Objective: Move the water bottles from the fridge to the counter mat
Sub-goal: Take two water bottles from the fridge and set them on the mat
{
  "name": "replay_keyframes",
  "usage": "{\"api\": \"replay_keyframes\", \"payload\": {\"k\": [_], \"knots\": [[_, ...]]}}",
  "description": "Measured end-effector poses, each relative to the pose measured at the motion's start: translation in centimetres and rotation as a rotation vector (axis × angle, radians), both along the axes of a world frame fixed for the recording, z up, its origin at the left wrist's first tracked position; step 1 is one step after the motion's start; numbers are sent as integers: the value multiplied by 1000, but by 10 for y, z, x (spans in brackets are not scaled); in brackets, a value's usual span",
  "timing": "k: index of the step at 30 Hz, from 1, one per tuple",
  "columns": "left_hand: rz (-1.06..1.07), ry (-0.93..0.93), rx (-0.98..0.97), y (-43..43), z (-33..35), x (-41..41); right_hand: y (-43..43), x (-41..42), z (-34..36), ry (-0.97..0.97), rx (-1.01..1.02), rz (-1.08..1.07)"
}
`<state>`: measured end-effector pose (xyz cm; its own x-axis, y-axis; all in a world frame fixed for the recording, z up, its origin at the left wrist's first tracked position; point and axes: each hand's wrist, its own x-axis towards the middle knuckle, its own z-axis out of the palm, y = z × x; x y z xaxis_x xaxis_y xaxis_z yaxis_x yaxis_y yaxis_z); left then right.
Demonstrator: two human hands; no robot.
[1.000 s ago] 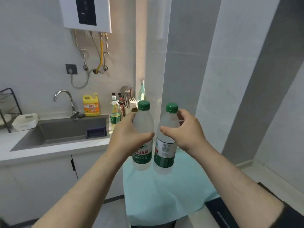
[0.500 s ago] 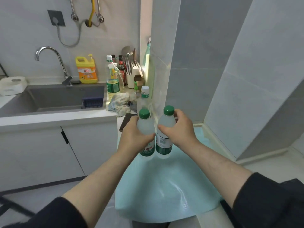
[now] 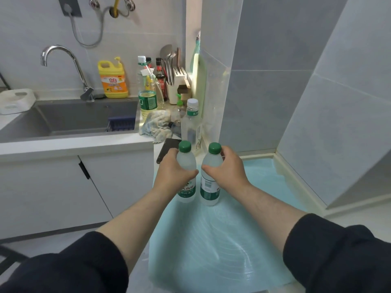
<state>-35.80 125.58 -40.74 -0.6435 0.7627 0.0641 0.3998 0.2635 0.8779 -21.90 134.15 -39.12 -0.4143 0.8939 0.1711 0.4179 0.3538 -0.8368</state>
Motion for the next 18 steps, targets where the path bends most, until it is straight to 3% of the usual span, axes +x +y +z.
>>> {"api": "replay_keyframes", "payload": {"k": [14,18], "knots": [[-28,50,-54,-4,0,1,0,6,-1,-44,-48,3],[-18,131,-14,-38,35,7,-14,21,27,-13,-7,-16]]}}
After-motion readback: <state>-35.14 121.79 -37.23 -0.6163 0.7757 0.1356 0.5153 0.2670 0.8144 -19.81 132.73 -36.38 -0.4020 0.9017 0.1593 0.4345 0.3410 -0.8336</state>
